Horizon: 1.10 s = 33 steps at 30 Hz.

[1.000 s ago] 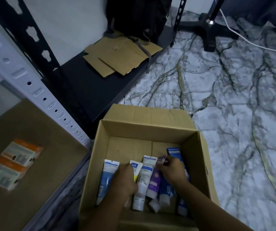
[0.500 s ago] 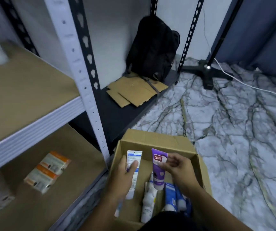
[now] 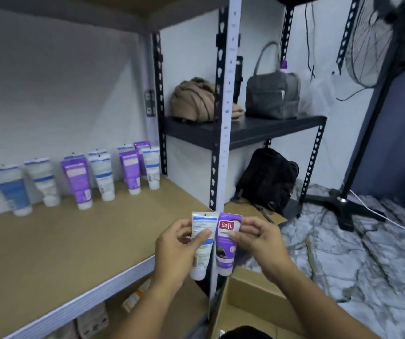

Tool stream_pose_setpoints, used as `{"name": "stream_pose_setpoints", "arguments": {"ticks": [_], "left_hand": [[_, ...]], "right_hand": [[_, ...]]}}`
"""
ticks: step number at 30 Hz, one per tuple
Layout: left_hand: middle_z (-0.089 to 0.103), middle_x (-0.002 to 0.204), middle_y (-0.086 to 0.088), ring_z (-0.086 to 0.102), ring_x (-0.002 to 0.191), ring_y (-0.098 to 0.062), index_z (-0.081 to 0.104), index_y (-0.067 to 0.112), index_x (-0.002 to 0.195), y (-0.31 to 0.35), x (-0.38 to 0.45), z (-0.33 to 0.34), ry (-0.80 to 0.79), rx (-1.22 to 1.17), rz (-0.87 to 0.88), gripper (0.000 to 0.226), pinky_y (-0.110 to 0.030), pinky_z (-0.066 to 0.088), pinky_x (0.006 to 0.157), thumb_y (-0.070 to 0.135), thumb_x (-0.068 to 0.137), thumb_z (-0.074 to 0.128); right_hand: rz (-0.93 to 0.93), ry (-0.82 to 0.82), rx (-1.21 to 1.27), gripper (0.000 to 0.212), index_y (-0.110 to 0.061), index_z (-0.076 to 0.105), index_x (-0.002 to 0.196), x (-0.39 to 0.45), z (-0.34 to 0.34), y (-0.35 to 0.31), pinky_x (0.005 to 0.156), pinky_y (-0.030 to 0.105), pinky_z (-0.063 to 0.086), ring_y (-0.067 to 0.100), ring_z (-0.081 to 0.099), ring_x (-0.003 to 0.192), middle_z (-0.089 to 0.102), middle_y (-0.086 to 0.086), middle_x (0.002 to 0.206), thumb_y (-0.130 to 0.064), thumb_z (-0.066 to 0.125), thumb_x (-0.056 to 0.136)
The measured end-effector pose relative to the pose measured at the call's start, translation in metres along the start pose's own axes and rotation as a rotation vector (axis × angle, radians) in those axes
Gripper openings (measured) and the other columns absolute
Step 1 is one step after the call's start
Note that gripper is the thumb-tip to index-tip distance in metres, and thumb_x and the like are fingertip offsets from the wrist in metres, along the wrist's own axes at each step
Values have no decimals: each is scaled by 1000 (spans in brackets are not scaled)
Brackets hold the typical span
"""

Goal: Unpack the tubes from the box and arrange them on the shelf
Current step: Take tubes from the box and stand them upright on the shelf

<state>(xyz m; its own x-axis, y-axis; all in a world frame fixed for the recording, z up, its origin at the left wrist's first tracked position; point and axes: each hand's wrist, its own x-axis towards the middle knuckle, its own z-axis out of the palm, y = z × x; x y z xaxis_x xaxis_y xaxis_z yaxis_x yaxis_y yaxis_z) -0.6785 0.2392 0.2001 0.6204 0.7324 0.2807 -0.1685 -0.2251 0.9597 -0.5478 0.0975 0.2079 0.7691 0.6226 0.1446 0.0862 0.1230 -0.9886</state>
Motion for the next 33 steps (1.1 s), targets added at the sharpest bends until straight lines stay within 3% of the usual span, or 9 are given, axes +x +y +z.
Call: {"name": "stream_pose_setpoints", "arguments": {"ticks": [3, 7, 17, 23, 29, 33], "left_hand": [[78, 93, 3, 74, 88, -19, 72, 17, 100, 37, 4, -41, 74, -15, 45, 26, -42, 61, 78, 17, 77, 84], [77, 93, 7, 74, 87, -11, 71, 18, 102, 70, 5, -98, 151, -7, 107, 27, -26, 59, 68, 15, 77, 82], [78, 93, 7, 73, 87, -8, 74, 17, 101, 68, 3, -210, 411, 91, 155, 32, -18, 56, 71, 16, 71, 85], [78, 89, 8, 72, 80, -4, 73, 14, 97, 53, -3, -229, 500, 72, 153, 27, -10, 51, 67, 6, 73, 83], [78, 94, 5, 72, 86, -6, 71, 12, 102, 39, -9, -237, 532, 44, 131, 31, -13, 52, 71, 6, 74, 82], [77, 99, 7, 72, 91, -7, 70, 14, 107, 31, -17, -239, 475, 95, 95, 40, -14, 53, 74, 6, 72, 84]], "right_hand": [[-67, -78, 12, 29, -7, 67, 106, 2, 44, -40, 87, 51, 57, 28, 73, 93, 76, 10, 99, -5, 77, 79], [-120, -199, 19, 29, -12, 66, 108, 6, 103, -72, 88, 50, 57, 22, 73, 96, 75, 6, 102, -11, 76, 81], [-124, -382, 100, 29, -14, 67, 104, 22, 223, -64, 82, 42, 59, 21, 73, 95, 76, 5, 98, -7, 77, 78], [-78, -439, 133, 31, -13, 67, 106, 30, 252, -38, 84, 41, 58, 23, 72, 97, 76, 5, 99, -6, 78, 77], [-112, -461, 136, 33, -13, 66, 110, 34, 259, -28, 88, 42, 57, 22, 71, 99, 75, 5, 102, -7, 76, 79], [-147, -487, 115, 45, -16, 61, 117, 30, 260, -17, 82, 30, 58, 16, 71, 97, 75, 1, 102, -2, 78, 78]]}}
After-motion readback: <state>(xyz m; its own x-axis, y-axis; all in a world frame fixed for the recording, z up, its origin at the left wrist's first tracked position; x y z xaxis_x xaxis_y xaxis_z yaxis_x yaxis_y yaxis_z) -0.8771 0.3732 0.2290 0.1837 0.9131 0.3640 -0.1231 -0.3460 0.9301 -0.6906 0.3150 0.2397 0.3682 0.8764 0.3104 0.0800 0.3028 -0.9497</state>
